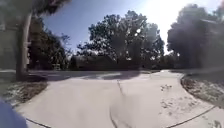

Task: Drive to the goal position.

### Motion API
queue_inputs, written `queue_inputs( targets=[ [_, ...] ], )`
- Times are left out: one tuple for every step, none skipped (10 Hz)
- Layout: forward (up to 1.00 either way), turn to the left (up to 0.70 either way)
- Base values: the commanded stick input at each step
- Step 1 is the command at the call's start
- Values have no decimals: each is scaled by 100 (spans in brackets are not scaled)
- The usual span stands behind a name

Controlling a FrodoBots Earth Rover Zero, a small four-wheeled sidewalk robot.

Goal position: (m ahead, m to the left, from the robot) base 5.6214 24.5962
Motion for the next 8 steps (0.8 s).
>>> queue_inputs(
  targets=[
    [70, 35],
    [70, 35],
    [70, 35],
    [70, 35],
    [70, 35],
    [70, 0],
    [70, 0],
    [70, 0]
  ],
)
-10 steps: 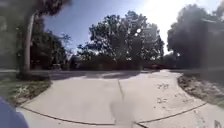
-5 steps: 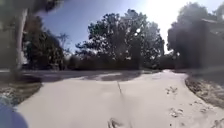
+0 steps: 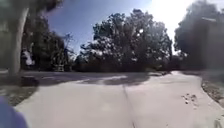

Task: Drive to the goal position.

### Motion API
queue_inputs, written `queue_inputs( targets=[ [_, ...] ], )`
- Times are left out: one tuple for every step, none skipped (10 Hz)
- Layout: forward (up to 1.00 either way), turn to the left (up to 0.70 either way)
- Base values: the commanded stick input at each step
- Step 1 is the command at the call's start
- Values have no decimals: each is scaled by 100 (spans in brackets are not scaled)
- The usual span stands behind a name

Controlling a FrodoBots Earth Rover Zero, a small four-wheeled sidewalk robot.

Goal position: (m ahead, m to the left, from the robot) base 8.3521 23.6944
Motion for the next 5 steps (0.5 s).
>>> queue_inputs(
  targets=[
    [70, 0],
    [70, 0],
    [70, 35],
    [70, 35],
    [70, 35]
  ],
)
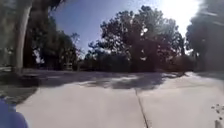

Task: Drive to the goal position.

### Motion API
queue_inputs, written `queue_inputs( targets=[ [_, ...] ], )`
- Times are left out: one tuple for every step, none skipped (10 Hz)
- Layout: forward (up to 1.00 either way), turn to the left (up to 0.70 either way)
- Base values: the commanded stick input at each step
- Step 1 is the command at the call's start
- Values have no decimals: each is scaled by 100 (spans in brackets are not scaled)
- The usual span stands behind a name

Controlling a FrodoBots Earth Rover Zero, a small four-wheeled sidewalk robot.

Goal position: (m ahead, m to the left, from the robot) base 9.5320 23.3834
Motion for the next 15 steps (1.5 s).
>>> queue_inputs(
  targets=[
    [70, 35],
    [70, 35],
    [70, 35],
    [70, 35],
    [70, 35],
    [70, 35],
    [70, 35],
    [70, 35],
    [70, 23],
    [70, 0],
    [70, 0],
    [70, 0],
    [70, 0],
    [70, 0],
    [70, 0]
  ],
)
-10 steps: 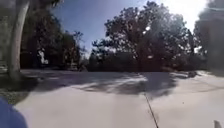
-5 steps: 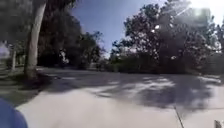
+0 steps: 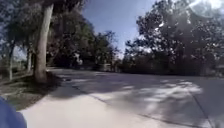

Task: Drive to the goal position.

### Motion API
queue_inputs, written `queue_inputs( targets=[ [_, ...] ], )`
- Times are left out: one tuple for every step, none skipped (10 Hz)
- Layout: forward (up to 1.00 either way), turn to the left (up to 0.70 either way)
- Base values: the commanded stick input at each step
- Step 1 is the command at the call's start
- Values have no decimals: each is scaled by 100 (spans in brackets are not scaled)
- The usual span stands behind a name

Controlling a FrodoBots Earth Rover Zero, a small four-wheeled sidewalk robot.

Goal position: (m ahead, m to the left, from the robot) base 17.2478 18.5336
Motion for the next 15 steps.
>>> queue_inputs(
  targets=[
    [70, 0],
    [70, 0],
    [70, 0],
    [70, 0],
    [70, 0],
    [70, 0],
    [70, 0],
    [70, 21],
    [70, 35],
    [70, 35],
    [70, 35],
    [70, 35],
    [70, 35],
    [70, 35],
    [70, 35]
  ],
)
